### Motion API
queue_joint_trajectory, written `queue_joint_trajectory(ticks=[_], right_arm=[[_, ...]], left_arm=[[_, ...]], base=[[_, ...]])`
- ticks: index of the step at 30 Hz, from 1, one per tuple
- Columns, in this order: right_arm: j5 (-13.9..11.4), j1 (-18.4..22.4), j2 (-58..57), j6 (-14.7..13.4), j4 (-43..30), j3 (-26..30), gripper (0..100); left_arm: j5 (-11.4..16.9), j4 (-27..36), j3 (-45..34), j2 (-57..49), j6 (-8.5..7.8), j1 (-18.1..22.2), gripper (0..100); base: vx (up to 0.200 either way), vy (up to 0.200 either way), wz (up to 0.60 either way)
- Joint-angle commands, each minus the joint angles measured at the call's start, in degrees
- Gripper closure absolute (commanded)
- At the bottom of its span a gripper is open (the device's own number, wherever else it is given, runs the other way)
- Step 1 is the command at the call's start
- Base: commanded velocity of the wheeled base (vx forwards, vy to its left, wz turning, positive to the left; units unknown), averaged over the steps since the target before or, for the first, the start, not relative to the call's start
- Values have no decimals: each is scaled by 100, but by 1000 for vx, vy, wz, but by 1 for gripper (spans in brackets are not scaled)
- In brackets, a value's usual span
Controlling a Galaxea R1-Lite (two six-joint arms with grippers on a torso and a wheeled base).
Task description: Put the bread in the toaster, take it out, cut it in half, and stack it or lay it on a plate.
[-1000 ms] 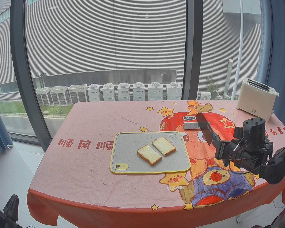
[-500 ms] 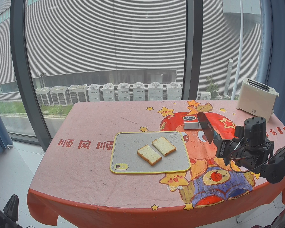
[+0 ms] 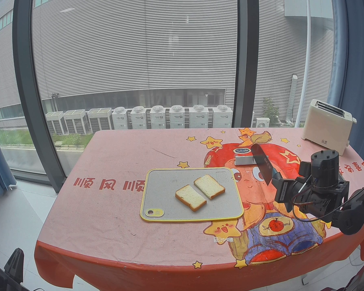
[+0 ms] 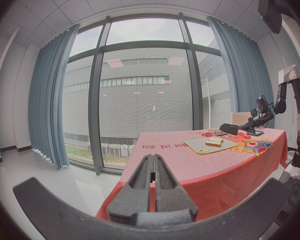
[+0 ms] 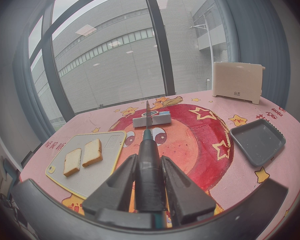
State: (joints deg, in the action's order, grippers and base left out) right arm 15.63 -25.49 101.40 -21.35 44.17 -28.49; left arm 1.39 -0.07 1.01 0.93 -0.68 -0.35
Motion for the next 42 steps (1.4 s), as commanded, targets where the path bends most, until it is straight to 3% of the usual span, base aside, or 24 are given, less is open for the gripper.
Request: queue_joint_trajectory(ticks=[1,42], right_arm=[[2,0,-15,-1,4,-8,100],[2,-88,125,-10,-5,80,100]], left_arm=[[2,-1,-101,-93,-2,-9,100],[2,-1,-101,-93,-2,0,100]], base=[[0,0,0],[0,0,0]])
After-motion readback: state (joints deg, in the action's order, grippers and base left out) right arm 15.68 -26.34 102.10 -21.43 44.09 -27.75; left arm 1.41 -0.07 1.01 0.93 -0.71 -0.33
